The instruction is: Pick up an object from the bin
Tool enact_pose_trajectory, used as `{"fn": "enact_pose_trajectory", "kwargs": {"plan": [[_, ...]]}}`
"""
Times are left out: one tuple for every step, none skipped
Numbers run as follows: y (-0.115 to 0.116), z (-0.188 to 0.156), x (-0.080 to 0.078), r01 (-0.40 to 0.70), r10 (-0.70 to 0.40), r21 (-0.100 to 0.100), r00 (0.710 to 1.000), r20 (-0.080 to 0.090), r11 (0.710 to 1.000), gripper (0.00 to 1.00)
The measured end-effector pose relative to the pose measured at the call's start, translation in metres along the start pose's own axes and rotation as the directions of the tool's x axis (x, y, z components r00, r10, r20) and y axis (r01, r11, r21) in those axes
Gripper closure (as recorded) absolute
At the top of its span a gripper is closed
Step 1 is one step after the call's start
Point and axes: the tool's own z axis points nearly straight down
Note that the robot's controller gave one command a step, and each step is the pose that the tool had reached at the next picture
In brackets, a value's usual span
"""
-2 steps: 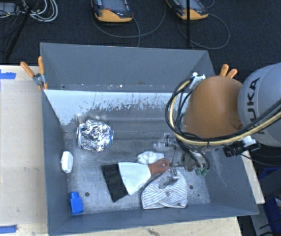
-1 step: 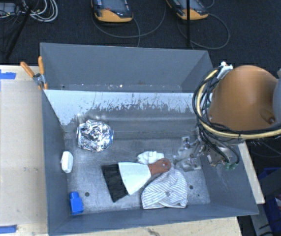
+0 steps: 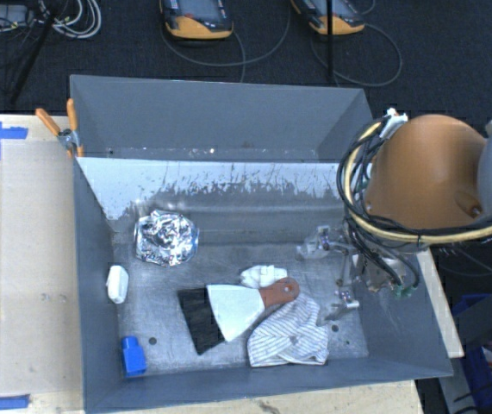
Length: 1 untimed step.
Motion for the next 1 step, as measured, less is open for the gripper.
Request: {"fn": "enact_pose_trajectory", "kwargs": {"plan": [[0.0,0.0,0.0,0.0,0.0,0.0,1.0,0.0,1.0,0.0]]}}
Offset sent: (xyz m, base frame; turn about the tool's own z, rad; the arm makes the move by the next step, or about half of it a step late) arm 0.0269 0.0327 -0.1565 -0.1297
